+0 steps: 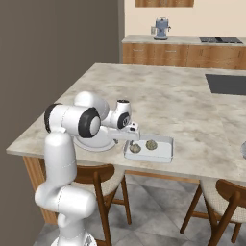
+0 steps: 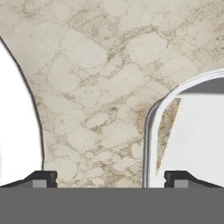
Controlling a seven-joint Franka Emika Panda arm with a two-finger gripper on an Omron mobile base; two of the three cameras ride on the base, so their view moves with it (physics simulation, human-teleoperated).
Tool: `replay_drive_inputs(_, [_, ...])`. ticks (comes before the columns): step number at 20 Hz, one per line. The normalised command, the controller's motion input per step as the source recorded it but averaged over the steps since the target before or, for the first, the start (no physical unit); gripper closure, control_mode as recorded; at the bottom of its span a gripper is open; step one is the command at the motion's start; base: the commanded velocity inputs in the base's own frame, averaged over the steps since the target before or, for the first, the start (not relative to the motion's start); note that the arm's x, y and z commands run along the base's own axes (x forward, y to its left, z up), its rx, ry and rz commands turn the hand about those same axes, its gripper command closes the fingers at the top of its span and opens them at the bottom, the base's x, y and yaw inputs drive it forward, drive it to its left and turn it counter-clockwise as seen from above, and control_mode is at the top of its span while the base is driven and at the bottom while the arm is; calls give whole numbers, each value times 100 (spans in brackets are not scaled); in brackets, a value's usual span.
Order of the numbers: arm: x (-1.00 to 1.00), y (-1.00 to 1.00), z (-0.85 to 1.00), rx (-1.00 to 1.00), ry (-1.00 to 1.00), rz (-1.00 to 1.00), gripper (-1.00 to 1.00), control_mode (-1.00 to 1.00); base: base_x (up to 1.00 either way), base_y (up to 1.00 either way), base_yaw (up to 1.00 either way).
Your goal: Place two dumplings into each of the tupperware containers and then place the containers in the fridge.
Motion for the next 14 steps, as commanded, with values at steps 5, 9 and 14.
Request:
replay_drive_inputs(5, [-22, 0, -5, 0, 6, 0, -100, -100, 0, 0, 0])
replay_drive_inputs(9, [-6, 0, -2, 0, 5, 0, 100, -100, 0, 0, 0])
replay_drive_inputs(14, [0, 0, -13, 0, 0, 0, 100, -100, 0, 0, 0])
